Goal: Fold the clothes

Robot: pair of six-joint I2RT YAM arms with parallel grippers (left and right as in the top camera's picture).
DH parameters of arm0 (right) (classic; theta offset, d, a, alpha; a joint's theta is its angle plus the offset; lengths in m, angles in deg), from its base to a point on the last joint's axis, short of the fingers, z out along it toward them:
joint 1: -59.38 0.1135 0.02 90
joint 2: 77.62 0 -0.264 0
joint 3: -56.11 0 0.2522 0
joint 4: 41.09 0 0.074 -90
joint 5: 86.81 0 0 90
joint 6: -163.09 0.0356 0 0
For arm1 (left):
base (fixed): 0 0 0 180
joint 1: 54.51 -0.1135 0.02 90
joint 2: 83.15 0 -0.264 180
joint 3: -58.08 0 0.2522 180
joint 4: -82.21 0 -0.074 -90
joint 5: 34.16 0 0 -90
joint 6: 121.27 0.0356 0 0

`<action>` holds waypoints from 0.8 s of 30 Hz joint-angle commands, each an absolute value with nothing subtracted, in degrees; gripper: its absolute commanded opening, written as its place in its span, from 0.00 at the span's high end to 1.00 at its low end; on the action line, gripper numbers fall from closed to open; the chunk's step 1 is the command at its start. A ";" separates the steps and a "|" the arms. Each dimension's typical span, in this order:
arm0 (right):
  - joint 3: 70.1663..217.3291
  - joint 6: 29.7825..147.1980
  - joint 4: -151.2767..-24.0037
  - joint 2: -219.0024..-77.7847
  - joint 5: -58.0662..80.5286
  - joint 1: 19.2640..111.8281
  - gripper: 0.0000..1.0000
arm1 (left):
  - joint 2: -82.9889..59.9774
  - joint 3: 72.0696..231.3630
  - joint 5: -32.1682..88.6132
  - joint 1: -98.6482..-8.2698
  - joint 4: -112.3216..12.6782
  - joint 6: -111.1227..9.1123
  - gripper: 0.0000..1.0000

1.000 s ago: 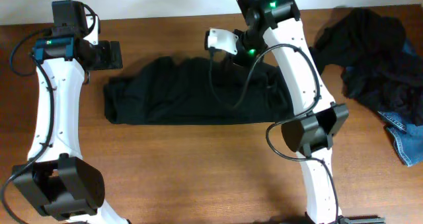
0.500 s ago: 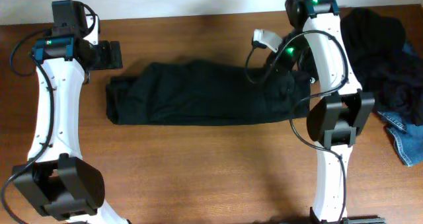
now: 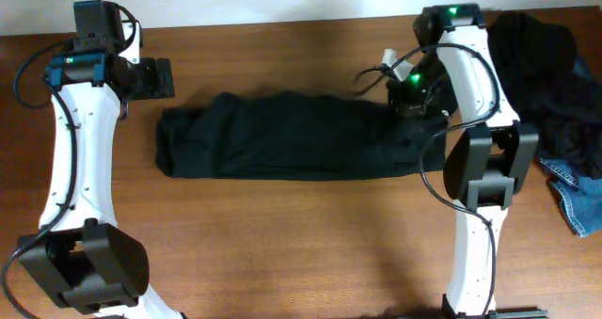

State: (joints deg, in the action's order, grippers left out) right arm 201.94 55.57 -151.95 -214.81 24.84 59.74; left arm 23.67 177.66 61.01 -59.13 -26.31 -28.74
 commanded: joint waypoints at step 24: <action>204.61 15.55 -152.19 -205.87 25.19 70.93 0.31 | 21.92 177.62 61.14 -59.26 -28.43 -29.05 0.01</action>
